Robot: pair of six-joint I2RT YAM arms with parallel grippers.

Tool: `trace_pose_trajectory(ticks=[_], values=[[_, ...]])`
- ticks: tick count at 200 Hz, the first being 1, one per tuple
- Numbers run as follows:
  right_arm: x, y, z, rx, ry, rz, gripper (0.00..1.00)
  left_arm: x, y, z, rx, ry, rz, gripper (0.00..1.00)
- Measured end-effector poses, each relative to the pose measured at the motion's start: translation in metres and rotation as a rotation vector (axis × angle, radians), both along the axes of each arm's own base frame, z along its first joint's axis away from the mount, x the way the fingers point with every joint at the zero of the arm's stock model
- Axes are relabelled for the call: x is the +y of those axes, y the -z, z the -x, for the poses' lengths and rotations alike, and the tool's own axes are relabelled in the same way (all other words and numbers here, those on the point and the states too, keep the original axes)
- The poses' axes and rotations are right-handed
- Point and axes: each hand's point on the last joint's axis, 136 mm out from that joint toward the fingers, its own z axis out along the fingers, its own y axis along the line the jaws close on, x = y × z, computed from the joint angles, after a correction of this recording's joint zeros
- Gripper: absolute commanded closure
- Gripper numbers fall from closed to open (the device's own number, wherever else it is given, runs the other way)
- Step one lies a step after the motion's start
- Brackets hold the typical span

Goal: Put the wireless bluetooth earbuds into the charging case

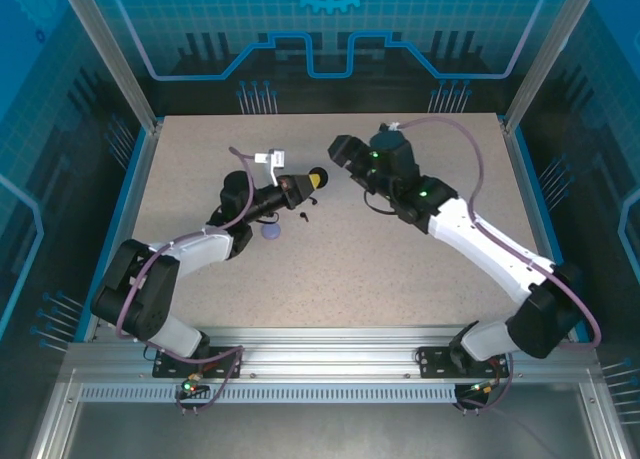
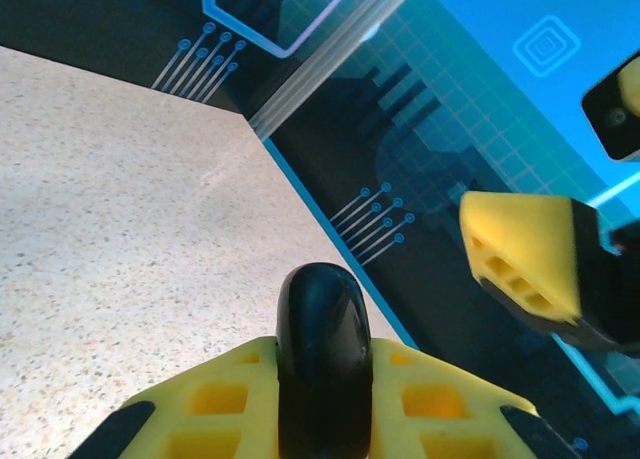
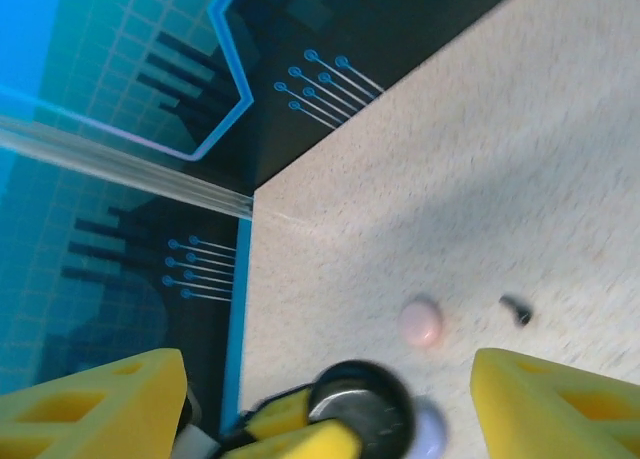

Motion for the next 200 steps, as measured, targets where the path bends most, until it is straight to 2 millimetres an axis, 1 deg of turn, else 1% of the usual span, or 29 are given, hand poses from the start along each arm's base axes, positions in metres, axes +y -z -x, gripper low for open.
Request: trace_pose_trajectory(ticks=[22,45,66,91,103,128,142,168,200], values=[[-0.013,0.004,-0.001,-0.084,-0.110,0.095,0.29,-0.005,-0.016,0.001,-0.018,0.061,0.010,1.00],[-0.014,0.015,0.002,-0.137,-0.242,0.163,0.30,-0.010,-0.027,0.006,-0.027,0.123,0.019,1.00],[-0.005,0.020,0.012,-0.174,-0.361,0.193,0.32,-0.014,-0.032,0.013,-0.029,0.175,0.023,1.00],[0.011,0.012,0.023,-0.238,-0.484,0.181,0.34,-0.018,-0.035,0.018,-0.018,0.216,0.036,1.00],[0.017,0.011,0.026,-0.255,-0.526,0.179,0.35,-0.019,-0.037,0.020,-0.020,0.228,0.038,1.00],[0.026,0.020,0.028,-0.251,-0.578,0.179,0.38,-0.020,-0.037,0.022,-0.010,0.244,0.043,1.00],[0.027,0.023,0.028,-0.246,-0.589,0.181,0.39,-0.020,-0.037,0.023,-0.004,0.247,0.047,1.00],[0.027,0.025,0.027,-0.244,-0.586,0.186,0.42,-0.021,-0.037,0.025,0.000,0.258,0.051,1.00],[0.022,0.033,0.023,-0.228,-0.563,0.187,0.46,-0.020,-0.038,0.025,0.014,0.263,0.060,1.00]])
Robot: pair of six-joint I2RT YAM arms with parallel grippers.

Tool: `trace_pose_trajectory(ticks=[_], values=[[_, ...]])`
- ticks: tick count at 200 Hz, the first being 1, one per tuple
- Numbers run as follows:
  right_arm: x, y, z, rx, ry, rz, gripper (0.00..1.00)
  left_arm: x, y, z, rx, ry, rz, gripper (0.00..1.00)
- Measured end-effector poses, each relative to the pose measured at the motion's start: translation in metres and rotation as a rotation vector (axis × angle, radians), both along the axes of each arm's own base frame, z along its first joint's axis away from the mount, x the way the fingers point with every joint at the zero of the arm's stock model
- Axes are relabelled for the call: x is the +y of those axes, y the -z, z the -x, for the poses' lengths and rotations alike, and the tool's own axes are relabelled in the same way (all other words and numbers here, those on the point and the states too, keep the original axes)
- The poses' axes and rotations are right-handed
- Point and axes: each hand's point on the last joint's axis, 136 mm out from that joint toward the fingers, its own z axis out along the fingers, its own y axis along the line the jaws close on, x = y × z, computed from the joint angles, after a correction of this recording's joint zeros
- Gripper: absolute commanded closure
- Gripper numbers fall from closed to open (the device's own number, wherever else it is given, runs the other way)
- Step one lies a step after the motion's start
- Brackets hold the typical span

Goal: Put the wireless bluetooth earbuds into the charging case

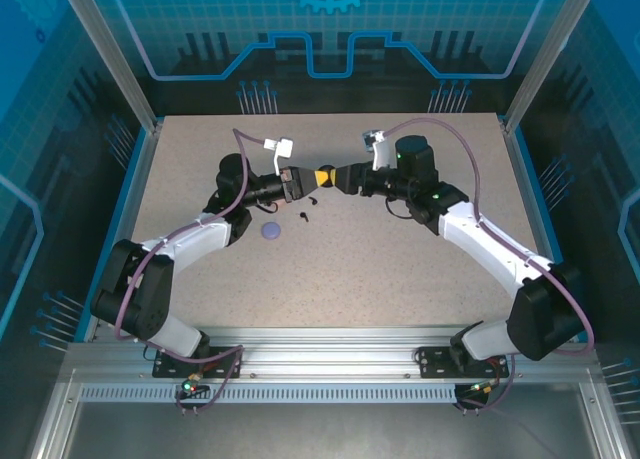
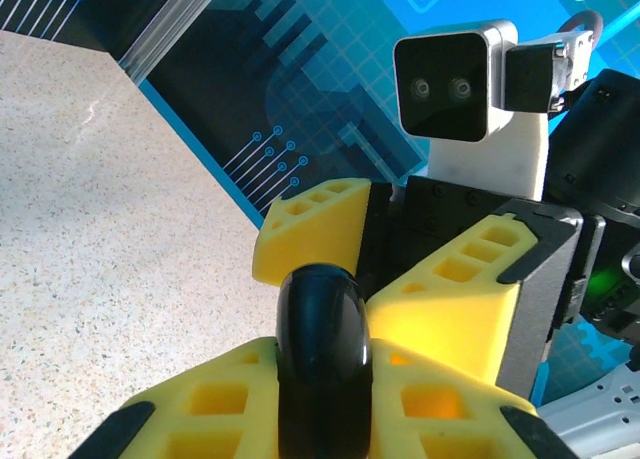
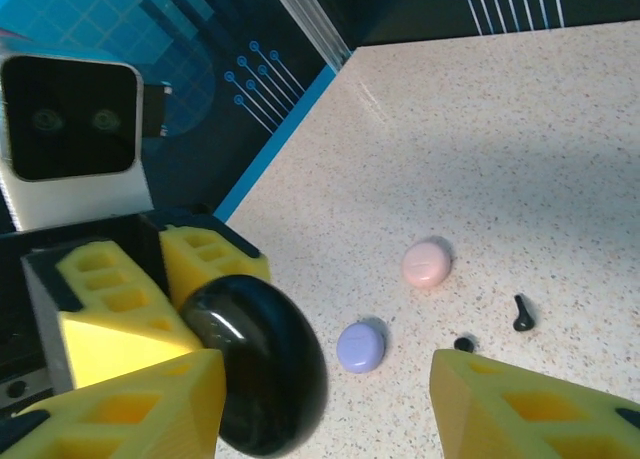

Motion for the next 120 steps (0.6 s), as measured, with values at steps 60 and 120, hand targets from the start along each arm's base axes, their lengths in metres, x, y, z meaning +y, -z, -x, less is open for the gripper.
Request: trace_pose_trajectory(ticks=[60,120], values=[[-0.019,0.013,-0.021,0.039,0.102,0.016,0.49,0.001,-0.008,0.004,-0.013,0.016,0.015,1.00],[-0.028,-0.004,0.003,0.019,0.089,-0.063,0.49,0.002,-0.021,0.010,-0.051,0.030,0.032,1.00]])
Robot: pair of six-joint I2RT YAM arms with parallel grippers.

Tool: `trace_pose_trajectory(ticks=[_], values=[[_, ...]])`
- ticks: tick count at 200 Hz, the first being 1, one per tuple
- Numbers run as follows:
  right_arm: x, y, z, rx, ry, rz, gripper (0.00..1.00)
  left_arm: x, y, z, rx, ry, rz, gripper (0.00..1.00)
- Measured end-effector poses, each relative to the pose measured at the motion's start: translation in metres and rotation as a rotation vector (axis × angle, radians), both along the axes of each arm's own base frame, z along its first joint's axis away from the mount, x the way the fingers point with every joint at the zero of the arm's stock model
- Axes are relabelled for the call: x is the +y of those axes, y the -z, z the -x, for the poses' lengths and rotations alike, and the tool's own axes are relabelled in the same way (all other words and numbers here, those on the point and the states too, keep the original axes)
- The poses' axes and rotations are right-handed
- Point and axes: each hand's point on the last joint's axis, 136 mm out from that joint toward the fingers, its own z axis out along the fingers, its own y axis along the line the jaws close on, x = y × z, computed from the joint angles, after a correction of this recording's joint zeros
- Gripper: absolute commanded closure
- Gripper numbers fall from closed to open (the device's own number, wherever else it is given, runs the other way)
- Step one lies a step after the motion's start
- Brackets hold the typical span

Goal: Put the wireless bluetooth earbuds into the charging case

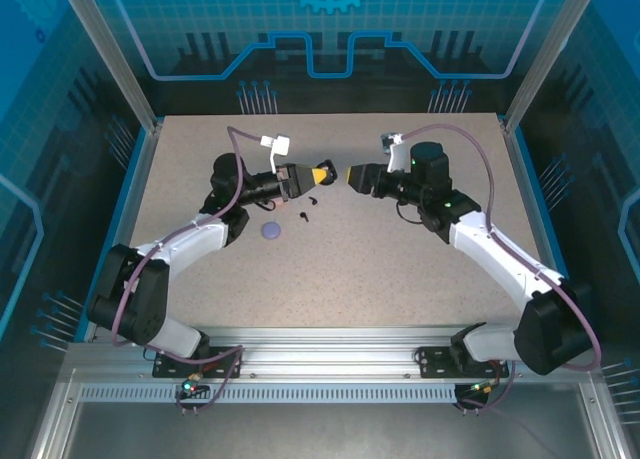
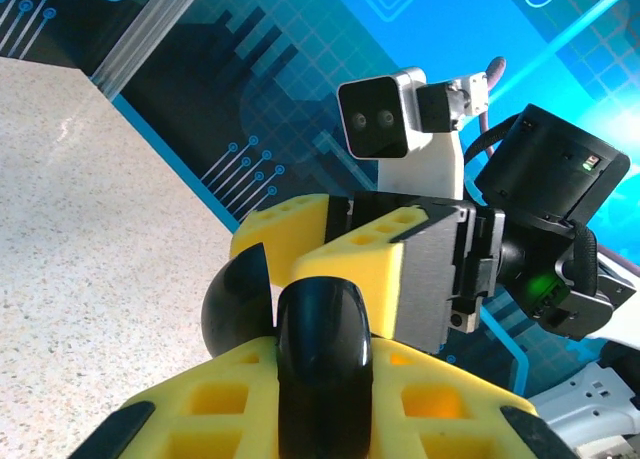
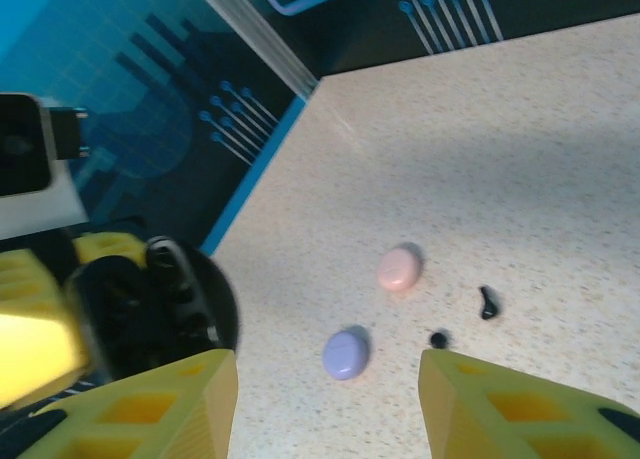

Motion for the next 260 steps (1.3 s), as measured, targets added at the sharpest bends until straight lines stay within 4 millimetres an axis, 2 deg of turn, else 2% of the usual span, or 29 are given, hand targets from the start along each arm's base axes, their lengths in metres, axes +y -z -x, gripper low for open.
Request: trace_pose_trajectory(ticks=[39,74,123,200,224,260], values=[[0.010,-0.014,0.010,-0.028,-0.076,-0.054,0.53,-0.001,-0.011,0.005,-0.029,0.027,0.028,1.00],[0.018,-0.007,0.011,-0.011,-0.107,-0.057,0.56,-0.001,-0.019,0.009,-0.046,0.041,0.050,1.00],[0.025,-0.004,0.006,-0.005,-0.126,-0.060,0.57,0.002,-0.016,0.004,-0.024,0.034,0.056,1.00],[0.031,-0.010,0.004,-0.016,-0.140,-0.071,0.60,0.000,-0.014,0.004,-0.023,0.052,0.065,1.00],[0.033,-0.014,0.004,-0.021,-0.145,-0.075,0.64,-0.001,-0.014,0.006,-0.020,0.059,0.065,1.00],[0.036,-0.016,0.005,-0.025,-0.155,-0.079,0.74,-0.001,-0.015,0.006,-0.024,0.059,0.067,1.00]])
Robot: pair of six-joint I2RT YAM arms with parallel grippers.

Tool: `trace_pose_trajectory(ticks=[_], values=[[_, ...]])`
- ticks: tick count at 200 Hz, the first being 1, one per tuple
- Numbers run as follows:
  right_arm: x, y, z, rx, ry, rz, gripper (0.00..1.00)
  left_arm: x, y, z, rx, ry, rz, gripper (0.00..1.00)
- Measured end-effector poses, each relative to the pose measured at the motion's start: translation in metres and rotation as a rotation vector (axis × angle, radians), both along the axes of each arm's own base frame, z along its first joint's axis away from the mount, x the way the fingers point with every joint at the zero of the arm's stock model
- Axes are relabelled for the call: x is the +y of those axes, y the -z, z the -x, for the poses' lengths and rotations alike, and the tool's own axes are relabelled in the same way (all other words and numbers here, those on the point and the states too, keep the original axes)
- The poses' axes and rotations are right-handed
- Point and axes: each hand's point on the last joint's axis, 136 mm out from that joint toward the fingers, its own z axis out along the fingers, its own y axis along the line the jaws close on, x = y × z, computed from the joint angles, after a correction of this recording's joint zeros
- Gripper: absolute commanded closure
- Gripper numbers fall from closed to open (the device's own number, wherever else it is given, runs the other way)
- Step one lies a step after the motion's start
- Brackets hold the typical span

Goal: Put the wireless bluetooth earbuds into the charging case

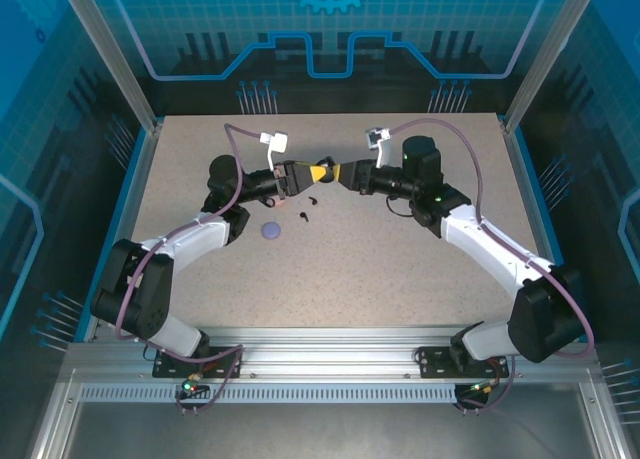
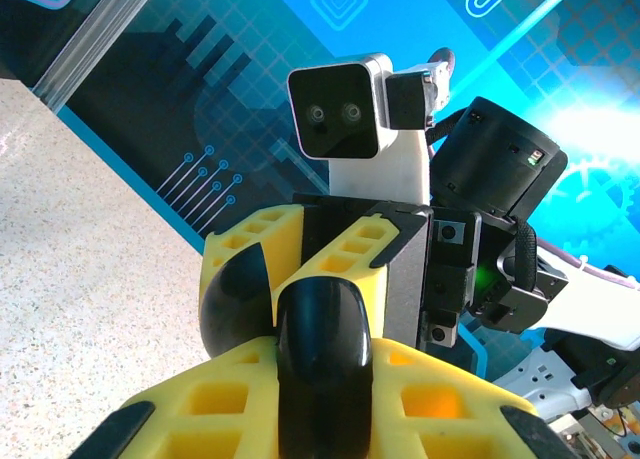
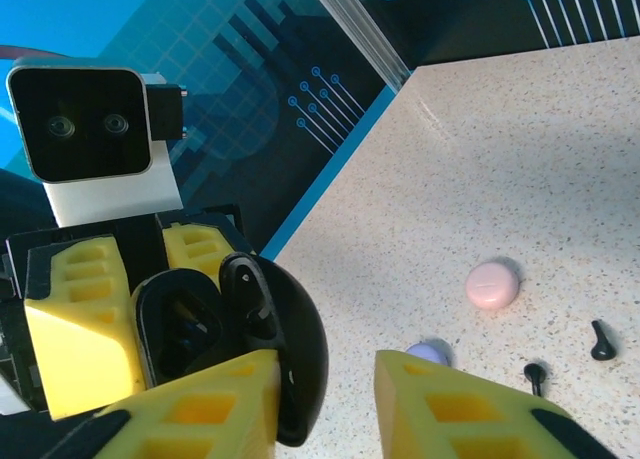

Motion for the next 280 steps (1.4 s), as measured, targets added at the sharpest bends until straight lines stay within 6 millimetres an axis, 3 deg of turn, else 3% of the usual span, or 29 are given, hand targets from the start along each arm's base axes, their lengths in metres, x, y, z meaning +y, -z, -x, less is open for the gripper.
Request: trace_pose_trajectory(ticks=[74,127,151,195,222,251,280], values=[[0.007,0.002,-0.003,-0.001,-0.023,0.000,0.99,0.004,0.000,-0.004,0.015,-0.018,0.006,1.00],[0.010,0.001,-0.012,0.005,-0.018,0.029,1.00,0.004,0.003,-0.010,0.017,-0.036,0.010,0.46],[0.007,0.000,-0.017,0.005,0.009,0.065,1.00,0.005,0.003,-0.011,0.017,-0.041,0.009,0.34],[-0.003,-0.011,-0.027,-0.034,0.073,0.141,1.00,0.028,0.007,-0.031,0.031,-0.114,-0.008,0.26],[-0.006,-0.018,-0.031,-0.062,0.074,0.203,1.00,0.044,-0.001,-0.047,0.027,-0.161,-0.035,0.23],[-0.005,-0.023,-0.039,-0.109,0.046,0.289,1.00,0.043,-0.013,-0.055,-0.012,-0.155,-0.105,0.20],[-0.004,-0.013,-0.047,-0.142,0.004,0.401,1.00,0.039,-0.027,-0.057,-0.072,-0.127,-0.203,0.20]])
